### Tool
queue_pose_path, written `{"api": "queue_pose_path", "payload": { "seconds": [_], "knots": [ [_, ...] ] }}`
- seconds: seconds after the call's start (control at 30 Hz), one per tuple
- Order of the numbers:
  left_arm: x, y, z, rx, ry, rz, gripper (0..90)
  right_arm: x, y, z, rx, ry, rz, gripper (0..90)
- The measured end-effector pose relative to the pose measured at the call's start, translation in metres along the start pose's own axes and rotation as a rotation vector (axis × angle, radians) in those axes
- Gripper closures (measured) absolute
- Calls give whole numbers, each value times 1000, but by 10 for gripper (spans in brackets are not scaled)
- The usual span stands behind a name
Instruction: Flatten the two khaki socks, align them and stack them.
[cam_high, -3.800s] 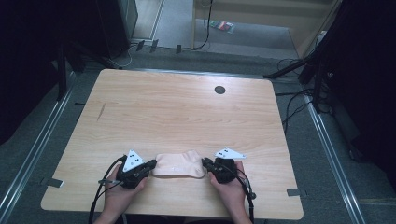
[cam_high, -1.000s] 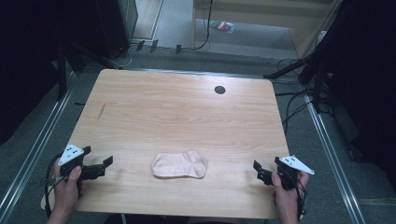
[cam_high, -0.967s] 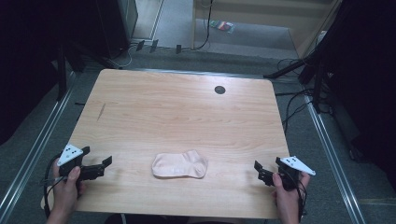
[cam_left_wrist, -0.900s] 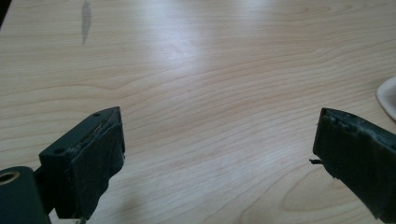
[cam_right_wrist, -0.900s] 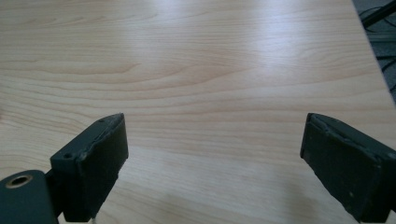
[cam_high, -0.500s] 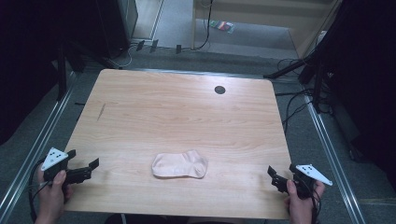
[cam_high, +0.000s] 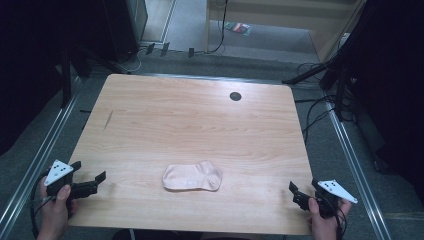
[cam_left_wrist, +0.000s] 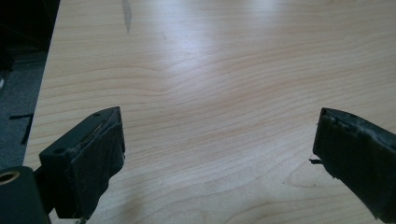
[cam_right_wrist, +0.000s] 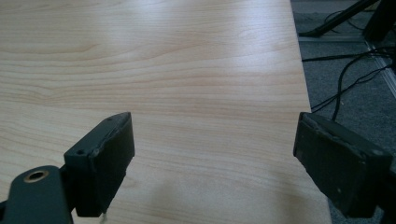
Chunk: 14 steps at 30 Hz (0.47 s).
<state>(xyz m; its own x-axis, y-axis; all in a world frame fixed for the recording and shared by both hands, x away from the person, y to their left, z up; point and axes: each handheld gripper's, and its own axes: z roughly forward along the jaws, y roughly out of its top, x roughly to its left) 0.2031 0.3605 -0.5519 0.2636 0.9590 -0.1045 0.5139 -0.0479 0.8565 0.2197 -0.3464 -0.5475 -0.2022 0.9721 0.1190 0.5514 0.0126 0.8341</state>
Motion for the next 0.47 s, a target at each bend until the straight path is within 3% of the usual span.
{"api": "queue_pose_path", "payload": {
  "seconds": [0.2, 0.47],
  "knots": [
    [1, 1, 2, 18, -5, -7, 31, -4, 0, 0, -3, 14, 41, 125],
    [2, 2, 3, 32, -12, -11, 31, -5, 0, 1, 5, 12, 42, 125]
  ]
}}
